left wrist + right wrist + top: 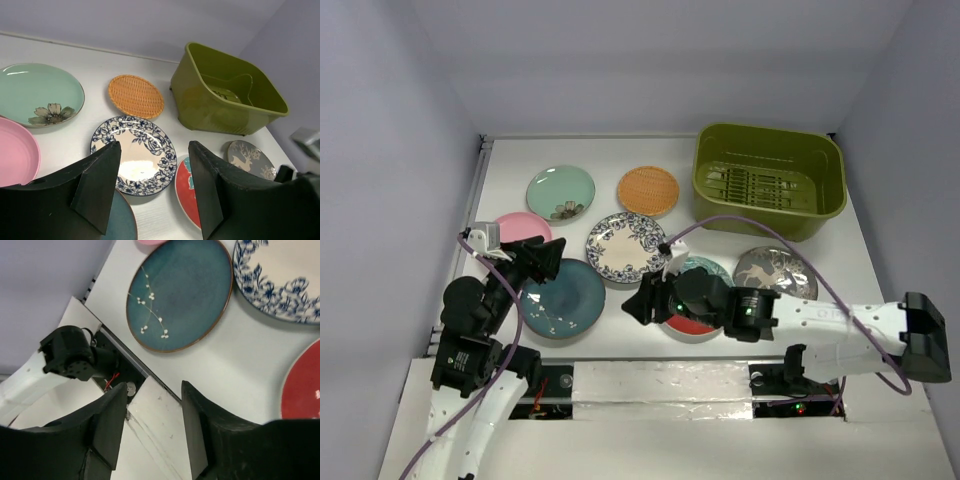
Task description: Place the plates into the plastic bin on the countertop
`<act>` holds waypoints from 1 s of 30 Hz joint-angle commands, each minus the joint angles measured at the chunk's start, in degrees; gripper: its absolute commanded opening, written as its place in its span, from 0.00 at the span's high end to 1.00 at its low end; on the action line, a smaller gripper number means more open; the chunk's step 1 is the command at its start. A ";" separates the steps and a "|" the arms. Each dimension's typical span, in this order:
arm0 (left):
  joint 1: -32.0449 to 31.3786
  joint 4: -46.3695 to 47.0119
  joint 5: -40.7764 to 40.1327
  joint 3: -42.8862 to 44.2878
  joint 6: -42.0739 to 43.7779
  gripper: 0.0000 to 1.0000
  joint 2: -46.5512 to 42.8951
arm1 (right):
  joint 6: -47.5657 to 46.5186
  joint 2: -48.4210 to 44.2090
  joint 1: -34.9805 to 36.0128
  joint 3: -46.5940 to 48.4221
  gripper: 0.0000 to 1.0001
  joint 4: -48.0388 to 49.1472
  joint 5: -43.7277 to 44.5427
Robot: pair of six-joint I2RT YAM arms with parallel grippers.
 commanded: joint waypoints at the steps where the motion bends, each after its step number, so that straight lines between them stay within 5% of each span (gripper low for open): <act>1: -0.33 1.90 0.43 -0.03 0.18 0.46 -0.38 | 8.04 2.90 1.72 -2.82 0.46 11.26 4.06; 5: -0.33 2.25 1.05 -0.46 0.27 0.46 -1.08 | 11.92 5.55 2.34 -3.70 0.53 13.01 9.68; 7: -0.33 2.51 1.31 -0.55 0.18 0.49 -1.70 | 14.02 5.99 2.34 -4.15 0.98 13.55 11.97; 11: -0.33 2.78 1.22 -0.90 0.00 0.71 -2.49 | 16.66 7.66 2.34 -4.67 1.00 15.03 15.49; 13: -0.33 2.60 0.52 -0.99 -0.08 0.93 -2.67 | 19.21 8.62 2.34 -5.37 1.00 16.88 16.11; 15: -0.33 2.52 0.08 -1.08 -0.17 1.00 -2.67 | 22.71 9.85 1.73 -6.95 1.00 18.72 16.72; 17: -0.33 2.69 0.17 -1.17 -0.09 1.00 -2.75 | 24.67 11.08 -0.03 -8.27 0.99 21.36 14.71; 20: -0.33 2.95 0.61 -1.34 -0.17 1.00 -2.58 | 27.30 15.47 -3.02 -8.90 0.66 26.02 10.94; 22: -0.33 2.87 0.35 -1.34 -0.35 0.89 -2.40 | 27.65 19.32 -3.55 -7.67 0.49 28.39 8.03; 30: -0.33 2.69 0.43 -1.26 -0.44 0.71 -1.96 | 34.59 33.49 -5.22 -8.63 0.43 43.15 -1.72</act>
